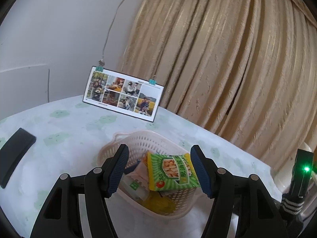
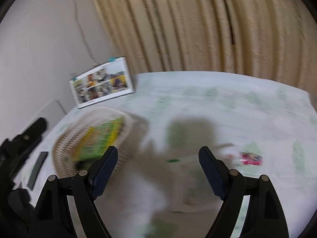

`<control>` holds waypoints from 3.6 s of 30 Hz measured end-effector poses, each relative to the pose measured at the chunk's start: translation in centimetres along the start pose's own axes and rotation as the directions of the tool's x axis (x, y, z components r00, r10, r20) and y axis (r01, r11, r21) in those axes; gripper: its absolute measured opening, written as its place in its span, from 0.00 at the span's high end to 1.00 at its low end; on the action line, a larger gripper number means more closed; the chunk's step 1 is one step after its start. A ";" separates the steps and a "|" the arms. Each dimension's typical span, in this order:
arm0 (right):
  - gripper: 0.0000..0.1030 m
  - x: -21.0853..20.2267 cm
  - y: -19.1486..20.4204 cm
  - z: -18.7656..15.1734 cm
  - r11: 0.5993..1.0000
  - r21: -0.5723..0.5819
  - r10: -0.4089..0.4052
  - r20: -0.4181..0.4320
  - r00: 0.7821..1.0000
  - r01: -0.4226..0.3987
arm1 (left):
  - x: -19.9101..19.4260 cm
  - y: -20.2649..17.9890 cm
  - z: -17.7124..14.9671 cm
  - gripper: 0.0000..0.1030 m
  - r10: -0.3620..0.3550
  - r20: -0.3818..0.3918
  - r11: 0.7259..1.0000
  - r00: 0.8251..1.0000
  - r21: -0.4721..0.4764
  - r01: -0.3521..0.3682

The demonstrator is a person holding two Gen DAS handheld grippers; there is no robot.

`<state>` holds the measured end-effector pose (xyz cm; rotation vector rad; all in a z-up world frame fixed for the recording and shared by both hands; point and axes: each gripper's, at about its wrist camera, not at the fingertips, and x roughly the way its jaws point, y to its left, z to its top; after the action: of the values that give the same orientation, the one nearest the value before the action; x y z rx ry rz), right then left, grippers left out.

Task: Organize snacks
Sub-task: 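Move the left tool over the white printed paper packet, then close the left tool on the white paper packet and lift it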

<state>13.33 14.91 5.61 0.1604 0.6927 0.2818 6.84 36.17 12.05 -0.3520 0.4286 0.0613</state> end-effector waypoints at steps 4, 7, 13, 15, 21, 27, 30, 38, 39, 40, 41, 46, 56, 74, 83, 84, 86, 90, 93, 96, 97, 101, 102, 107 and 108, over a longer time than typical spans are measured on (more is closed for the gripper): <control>0.20 -0.4 -3.9 0.0 0.995 0.082 -0.062 -0.014 0.998 0.063 | 0.1 -1.3 -0.5 0.36 -0.027 -0.013 0.999 1.000 0.043 0.027; 0.20 -1.0 -6.0 0.0 0.989 0.128 -0.074 -0.015 0.997 0.076 | 0.4 -2.2 -1.0 0.36 -0.058 -0.038 0.996 0.998 0.064 0.060; 0.21 -1.7 -8.5 -0.1 0.977 0.177 -0.113 -0.020 0.993 0.115 | 0.5 -4.6 -2.1 0.36 -0.097 -0.061 0.986 0.993 0.130 0.104; 0.22 -1.7 -9.2 -0.2 0.972 0.178 -0.150 -0.031 0.988 0.154 | 0.5 -5.6 -2.6 0.36 -0.109 -0.069 0.980 0.992 0.161 0.119; 0.22 -1.8 -12.8 -1.0 0.937 0.201 -0.274 -0.078 0.959 0.285 | 0.5 -8.3 -4.3 0.36 -0.159 -0.107 0.956 0.981 0.233 0.181; 0.22 -2.1 -15.2 -2.4 0.922 0.247 -0.277 -0.112 0.954 0.297 | 1.6 -10.9 -6.2 0.28 -0.244 -0.210 0.921 0.947 0.255 0.294; 0.22 -2.5 -15.8 -2.5 0.921 0.276 -0.256 -0.106 0.961 0.276 | 2.6 -12.0 -7.2 0.26 -0.266 -0.271 0.904 0.925 0.264 0.337; 0.22 -2.8 -17.3 -2.8 0.900 0.347 -0.241 -0.112 0.964 0.265 | 6.8 -13.2 -9.2 0.25 -0.237 -0.445 0.906 0.864 0.221 0.362; 0.22 -2.8 -17.5 -2.8 0.895 0.361 -0.236 -0.112 0.965 0.261 | 7.2 -13.4 -9.4 0.25 -0.228 -0.455 0.907 0.861 0.223 0.358; 0.22 -2.9 -17.7 -2.8 0.892 0.370 -0.236 -0.112 0.965 0.261 | 7.5 -13.7 -9.5 0.25 -0.226 -0.461 0.906 0.858 0.225 0.359; 0.22 -2.9 -17.8 -2.9 0.890 0.373 -0.238 -0.112 0.965 0.263 | 7.7 -13.9 -9.6 0.25 -0.230 -0.466 0.903 0.855 0.224 0.365; 0.22 -3.0 -18.2 -2.9 0.881 0.396 -0.235 -0.108 0.966 0.258 | 9.0 -15.3 -10.2 0.14 -0.240 -0.483 0.899 0.842 0.218 0.381; 0.22 -3.1 -19.0 -3.0 0.865 0.434 -0.234 -0.099 0.967 0.253 | 11.9 -17.1 -10.7 0.10 -0.180 -0.535 0.933 0.826 0.172 0.315; 0.22 -3.1 -18.6 -2.9 0.874 0.419 -0.225 -0.097 0.969 0.245 | 12.8 -17.7 -12.0 0.14 -0.124 -0.561 0.910 0.818 0.265 0.319; 0.22 -3.2 -18.2 -2.9 0.879 0.412 -0.220 -0.096 0.971 0.240 | 11.6 -17.5 -11.2 0.50 -0.167 -0.536 0.899 0.827 0.263 0.352; 0.22 -3.1 -18.2 -2.9 0.880 0.411 -0.218 -0.096 0.971 0.239 | 11.5 -17.5 -11.2 0.51 -0.168 -0.533 0.898 0.830 0.266 0.352; 0.22 -3.1 -18.1 -2.9 0.881 0.409 -0.217 -0.097 0.971 0.238 | 11.3 -17.4 -11.0 0.52 -0.171 -0.528 0.897 0.832 0.265 0.353; 0.22 -3.1 -18.2 -2.9 0.883 0.408 -0.212 -0.097 0.972 0.233 | 11.0 -16.5 -10.1 0.59 -0.191 -0.514 0.909 0.836 0.229 0.348; 0.22 -3.0 -18.2 -2.9 0.885 0.405 -0.210 -0.098 0.973 0.232 | 10.5 -15.8 -9.2 0.71 -0.218 -0.494 0.916 0.842 0.194 0.351; 0.22 -2.9 -18.0 -3.0 0.887 0.399 -0.209 -0.100 0.973 0.231 | 10.3 -15.2 -8.5 0.71 -0.239 -0.474 0.921 0.847 0.166 0.352; 0.22 -2.8 -17.9 -3.0 0.888 0.397 -0.208 -0.101 0.973 0.232 | 10.3 -15.0 -8.4 0.71 -0.243 -0.473 0.923 0.847 0.156 0.352; 0.22 -2.7 -17.8 -3.0 0.888 0.397 -0.208 -0.101 0.973 0.232 | 11.6 -14.3 -9.1 0.46 -0.234 -0.510 0.935 0.828 0.116 0.335; 0.22 -2.8 -17.8 -3.0 0.888 0.397 -0.208 -0.101 0.973 0.232 | 11.8 -14.2 -9.3 0.34 -0.241 -0.516 0.936 0.822 0.101 0.337; 0.22 -2.7 -17.8 -3.0 0.887 0.400 -0.208 -0.101 0.973 0.231 | 12.2 -14.5 -10.2 0.19 -0.269 -0.548 0.924 0.792 0.085 0.372; 0.22 -2.7 -17.8 -3.1 0.887 0.401 -0.207 -0.100 0.973 0.230 | 12.3 -14.7 -10.4 0.18 -0.273 -0.557 0.920 0.784 0.088 0.383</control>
<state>12.96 -2.70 0.69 0.4749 0.8120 -0.0822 15.82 18.61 2.79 -0.2383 0.9187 -0.4364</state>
